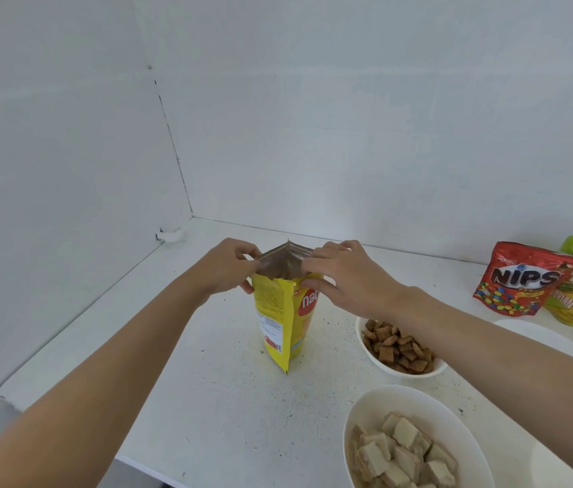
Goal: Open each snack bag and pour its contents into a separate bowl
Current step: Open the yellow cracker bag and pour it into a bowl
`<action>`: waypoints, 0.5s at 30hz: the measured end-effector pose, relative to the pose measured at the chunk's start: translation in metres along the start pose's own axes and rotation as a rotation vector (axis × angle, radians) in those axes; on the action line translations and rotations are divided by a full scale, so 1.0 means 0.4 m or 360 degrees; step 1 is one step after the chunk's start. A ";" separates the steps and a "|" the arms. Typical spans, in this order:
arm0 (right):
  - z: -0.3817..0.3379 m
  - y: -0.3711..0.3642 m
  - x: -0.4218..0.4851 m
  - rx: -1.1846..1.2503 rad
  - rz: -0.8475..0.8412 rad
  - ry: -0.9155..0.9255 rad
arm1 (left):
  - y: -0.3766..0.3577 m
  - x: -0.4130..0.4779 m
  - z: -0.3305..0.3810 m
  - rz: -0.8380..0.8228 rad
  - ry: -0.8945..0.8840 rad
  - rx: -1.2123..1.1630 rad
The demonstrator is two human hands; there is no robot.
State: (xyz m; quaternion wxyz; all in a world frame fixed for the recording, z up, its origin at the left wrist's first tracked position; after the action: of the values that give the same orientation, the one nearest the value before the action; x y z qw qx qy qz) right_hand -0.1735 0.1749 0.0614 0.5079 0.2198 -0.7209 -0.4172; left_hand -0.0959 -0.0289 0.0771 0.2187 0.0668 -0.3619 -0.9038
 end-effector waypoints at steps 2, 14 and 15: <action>0.018 0.002 -0.001 -0.0042 -0.0009 -0.0027 | 0.015 0.006 -0.013 0.0013 0.0008 -0.0027; 0.021 -0.002 0.036 0.0009 0.0146 -0.0180 | 0.010 0.023 0.009 0.0336 -0.0266 0.0028; 0.016 -0.004 0.040 0.0054 0.0145 -0.0191 | 0.006 0.025 0.009 0.0370 -0.0312 0.0100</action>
State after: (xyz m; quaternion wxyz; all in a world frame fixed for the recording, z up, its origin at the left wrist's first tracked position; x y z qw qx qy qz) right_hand -0.1860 0.1645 0.0680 0.4782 0.1700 -0.7664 -0.3938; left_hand -0.1052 -0.0327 0.0817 0.2831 -0.0574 -0.4149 -0.8628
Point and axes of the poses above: each hand's wrist, its own x-axis towards the middle knuckle, its own y-axis out of the back of the hand, z = x × y, the point moved 3 cm from there along x, towards the middle knuckle, and after that the axes turned 13 degrees about z, right-handed, at the moved point
